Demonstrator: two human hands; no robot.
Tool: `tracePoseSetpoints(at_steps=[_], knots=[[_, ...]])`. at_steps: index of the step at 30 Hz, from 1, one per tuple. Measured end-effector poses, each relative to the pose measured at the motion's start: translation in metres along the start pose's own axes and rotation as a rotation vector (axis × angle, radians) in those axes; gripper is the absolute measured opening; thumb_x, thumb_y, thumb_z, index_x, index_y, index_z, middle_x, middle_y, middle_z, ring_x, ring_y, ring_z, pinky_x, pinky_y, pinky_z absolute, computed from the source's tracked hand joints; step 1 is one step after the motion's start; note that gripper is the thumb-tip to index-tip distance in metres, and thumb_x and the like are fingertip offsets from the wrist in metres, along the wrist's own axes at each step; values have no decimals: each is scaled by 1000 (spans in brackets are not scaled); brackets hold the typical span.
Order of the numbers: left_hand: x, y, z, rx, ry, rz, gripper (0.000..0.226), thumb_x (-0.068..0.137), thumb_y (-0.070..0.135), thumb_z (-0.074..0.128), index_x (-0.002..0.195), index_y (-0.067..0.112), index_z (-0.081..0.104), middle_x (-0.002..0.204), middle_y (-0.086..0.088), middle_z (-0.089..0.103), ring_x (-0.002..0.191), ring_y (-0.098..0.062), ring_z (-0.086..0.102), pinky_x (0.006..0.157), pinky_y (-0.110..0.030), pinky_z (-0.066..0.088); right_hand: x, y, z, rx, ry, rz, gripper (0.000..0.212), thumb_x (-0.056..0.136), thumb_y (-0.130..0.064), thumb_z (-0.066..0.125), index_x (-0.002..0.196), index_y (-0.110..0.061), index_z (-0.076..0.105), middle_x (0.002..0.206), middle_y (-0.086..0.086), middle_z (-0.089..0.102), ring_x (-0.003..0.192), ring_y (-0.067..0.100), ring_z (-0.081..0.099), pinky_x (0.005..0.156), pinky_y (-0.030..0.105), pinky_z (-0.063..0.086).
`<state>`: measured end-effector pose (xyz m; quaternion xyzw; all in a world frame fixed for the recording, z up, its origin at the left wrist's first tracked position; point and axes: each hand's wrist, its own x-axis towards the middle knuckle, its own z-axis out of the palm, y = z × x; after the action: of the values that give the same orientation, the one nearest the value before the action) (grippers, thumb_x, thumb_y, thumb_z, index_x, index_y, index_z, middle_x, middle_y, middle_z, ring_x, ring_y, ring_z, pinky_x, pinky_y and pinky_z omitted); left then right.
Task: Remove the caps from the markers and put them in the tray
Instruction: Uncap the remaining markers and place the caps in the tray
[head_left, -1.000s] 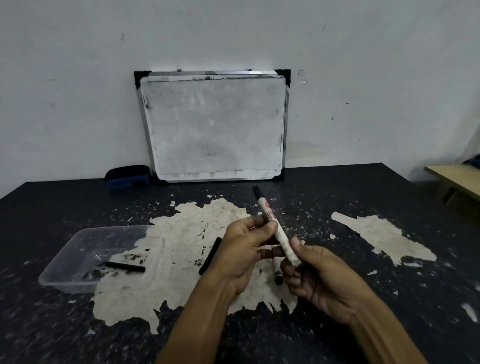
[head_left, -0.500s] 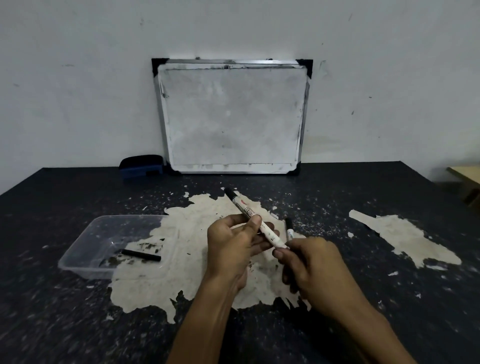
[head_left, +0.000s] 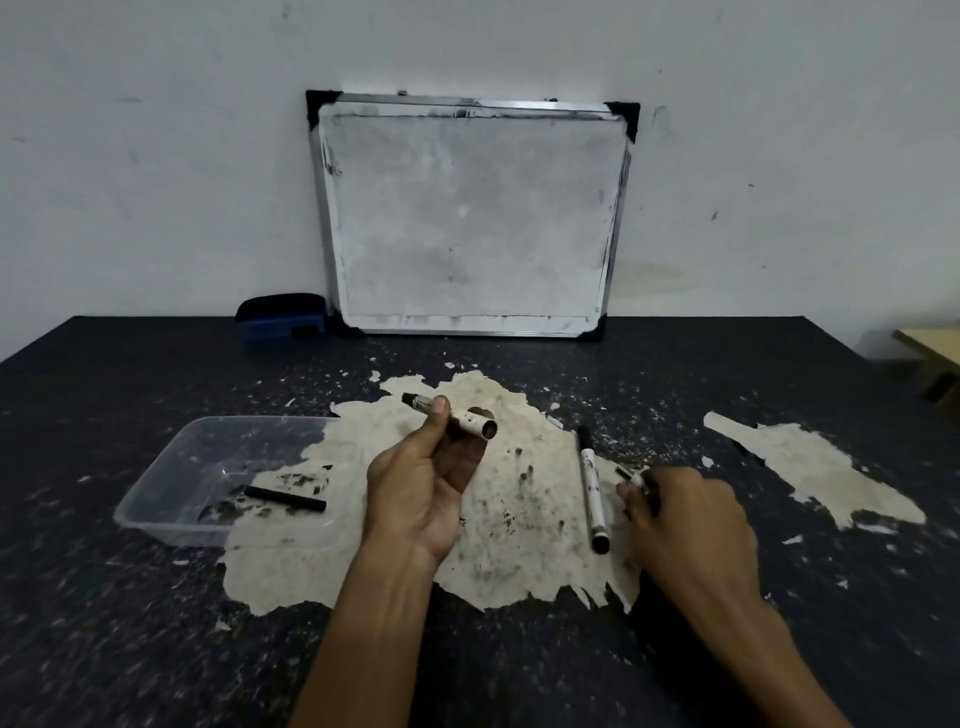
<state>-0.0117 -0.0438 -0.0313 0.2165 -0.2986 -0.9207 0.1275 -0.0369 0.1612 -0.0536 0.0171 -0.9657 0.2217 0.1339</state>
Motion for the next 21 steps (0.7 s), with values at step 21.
tracePoseSetpoints(at_steps=[21], knots=[[-31, 10, 20, 93, -295, 86, 8, 85, 12, 63, 88, 5, 65, 88, -20, 76, 74, -28, 77, 60, -34, 61, -14, -46, -31, 1192, -338, 316, 34, 99, -31, 49, 98, -3, 69, 68, 10, 71, 57, 18, 66, 45, 25, 51]])
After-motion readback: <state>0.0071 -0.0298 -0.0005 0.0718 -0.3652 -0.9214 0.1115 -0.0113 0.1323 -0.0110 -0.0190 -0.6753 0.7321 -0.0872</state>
